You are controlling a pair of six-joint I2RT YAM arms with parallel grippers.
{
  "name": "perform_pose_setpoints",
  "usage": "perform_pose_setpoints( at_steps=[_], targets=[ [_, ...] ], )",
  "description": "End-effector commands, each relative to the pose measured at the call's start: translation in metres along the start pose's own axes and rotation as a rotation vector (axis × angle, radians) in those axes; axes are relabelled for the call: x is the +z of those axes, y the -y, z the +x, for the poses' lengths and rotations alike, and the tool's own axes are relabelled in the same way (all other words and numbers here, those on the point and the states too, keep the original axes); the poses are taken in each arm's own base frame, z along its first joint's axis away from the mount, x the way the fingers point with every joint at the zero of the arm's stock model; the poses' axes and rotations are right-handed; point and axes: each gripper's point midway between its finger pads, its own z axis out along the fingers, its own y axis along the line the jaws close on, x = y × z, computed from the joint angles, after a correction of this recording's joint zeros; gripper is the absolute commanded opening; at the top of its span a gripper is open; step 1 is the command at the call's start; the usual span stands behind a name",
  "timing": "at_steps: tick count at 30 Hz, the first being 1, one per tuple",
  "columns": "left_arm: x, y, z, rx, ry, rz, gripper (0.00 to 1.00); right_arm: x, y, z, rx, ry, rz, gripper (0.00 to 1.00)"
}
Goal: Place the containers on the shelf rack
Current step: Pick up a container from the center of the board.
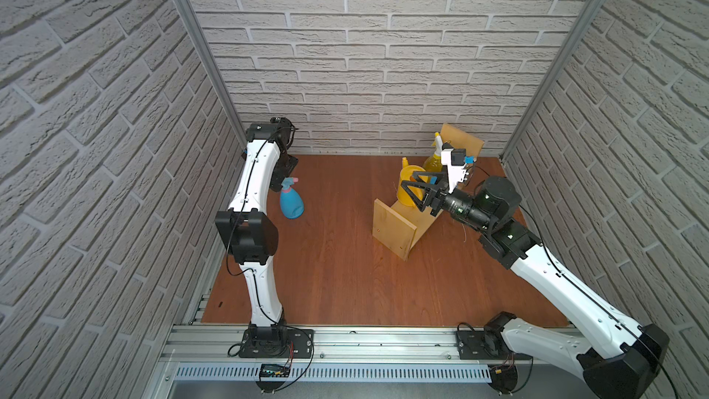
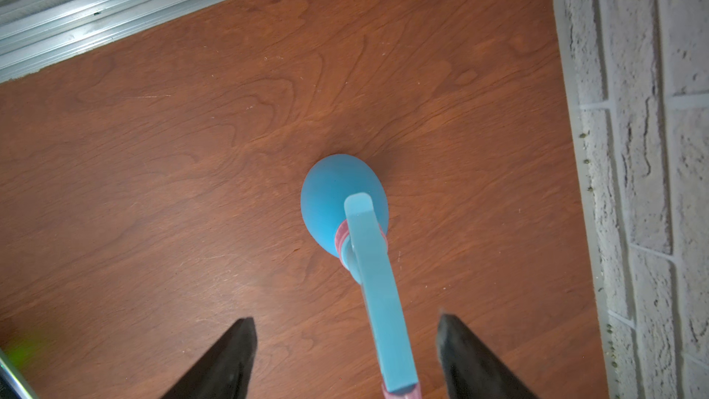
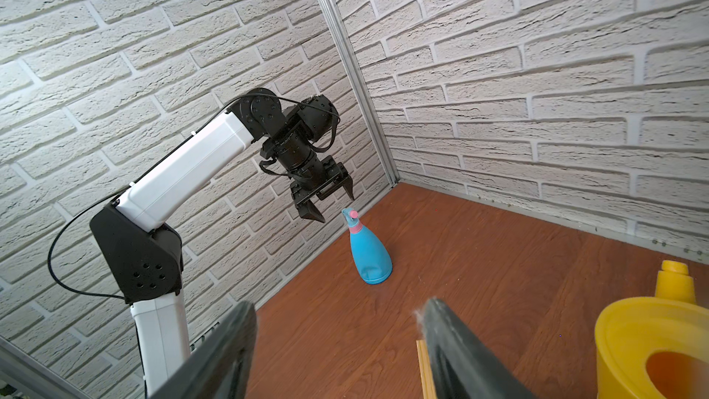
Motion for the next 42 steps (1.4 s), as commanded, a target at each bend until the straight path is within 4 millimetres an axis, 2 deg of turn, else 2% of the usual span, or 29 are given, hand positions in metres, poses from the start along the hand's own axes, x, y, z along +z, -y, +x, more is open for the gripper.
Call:
perform_pose_setpoints(
  at_steps=[1, 5, 12, 18, 20, 23, 32, 38, 42],
  targets=[
    [0.006, -0.006, 0.002, -0.015, -0.034, -0.038, 0.77, -0.003, -0.006, -0.006, -0.037, 0.030, -0.018, 0.74],
    [0.016, -0.002, 0.010, -0.021, -0.070, -0.046, 0.71, -0.002, -0.005, -0.005, -0.036, 0.027, -0.014, 0.74],
    [0.024, 0.001, 0.018, -0.015, -0.087, -0.027, 0.59, -0.001, -0.003, -0.005, -0.036, 0.029, -0.005, 0.74],
    [0.032, -0.006, 0.022, -0.025, -0.109, -0.025, 0.34, -0.002, -0.003, -0.005, -0.036, 0.030, -0.005, 0.74],
    [0.030, -0.007, 0.022, -0.026, -0.108, -0.020, 0.30, -0.002, -0.003, -0.004, -0.035, 0.028, -0.005, 0.74],
    [0.025, -0.007, 0.022, -0.022, -0.107, -0.003, 0.20, -0.002, -0.003, -0.005, -0.037, 0.031, -0.004, 0.74],
    [0.002, -0.017, 0.021, 0.001, -0.086, 0.064, 0.02, -0.005, -0.005, -0.006, -0.037, 0.031, -0.001, 0.74],
    [-0.019, -0.022, 0.030, 0.067, -0.096, 0.165, 0.00, -0.009, -0.006, -0.005, -0.046, 0.027, 0.003, 0.74],
    [-0.042, -0.008, 0.047, 0.262, -0.108, 0.339, 0.00, -0.013, -0.003, 0.001, -0.067, 0.009, 0.025, 0.74]
  ],
)
